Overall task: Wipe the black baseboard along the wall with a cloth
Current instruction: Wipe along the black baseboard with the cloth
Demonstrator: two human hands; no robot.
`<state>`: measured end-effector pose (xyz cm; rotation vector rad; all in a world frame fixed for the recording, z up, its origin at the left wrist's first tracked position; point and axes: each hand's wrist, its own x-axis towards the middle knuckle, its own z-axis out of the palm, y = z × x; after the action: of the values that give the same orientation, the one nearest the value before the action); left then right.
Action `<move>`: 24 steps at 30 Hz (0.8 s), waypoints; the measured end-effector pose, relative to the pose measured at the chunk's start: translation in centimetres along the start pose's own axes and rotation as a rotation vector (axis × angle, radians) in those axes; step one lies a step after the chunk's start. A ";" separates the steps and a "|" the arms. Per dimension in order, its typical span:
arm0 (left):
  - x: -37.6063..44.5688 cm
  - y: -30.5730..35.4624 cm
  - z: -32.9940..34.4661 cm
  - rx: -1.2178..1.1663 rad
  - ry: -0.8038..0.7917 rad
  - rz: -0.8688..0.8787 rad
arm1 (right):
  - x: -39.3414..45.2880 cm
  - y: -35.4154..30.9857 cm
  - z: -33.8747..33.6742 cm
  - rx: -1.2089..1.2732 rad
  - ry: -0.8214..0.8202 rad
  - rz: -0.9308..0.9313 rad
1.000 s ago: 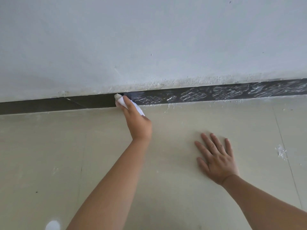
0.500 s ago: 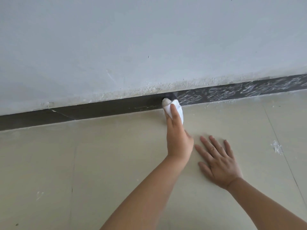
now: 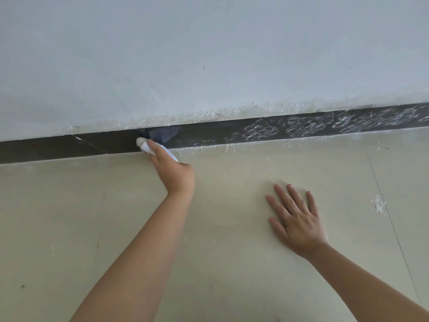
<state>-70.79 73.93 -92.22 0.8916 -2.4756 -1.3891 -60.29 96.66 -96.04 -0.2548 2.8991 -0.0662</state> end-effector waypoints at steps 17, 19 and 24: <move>-7.8 3.5 7.7 0.053 -0.488 0.168 | -0.1 0.5 0.3 0.095 0.067 -0.022; -7.9 2.7 6.6 0.073 -0.395 0.194 | -0.1 0.5 0.2 0.083 0.067 -0.014; -5.2 0.8 2.9 0.139 -0.071 0.141 | -0.1 0.6 0.4 0.062 0.071 -0.008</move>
<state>-68.19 79.35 -92.43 0.6880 -2.6576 -1.2373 -60.22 97.27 -96.42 -0.2586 2.9601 -0.1695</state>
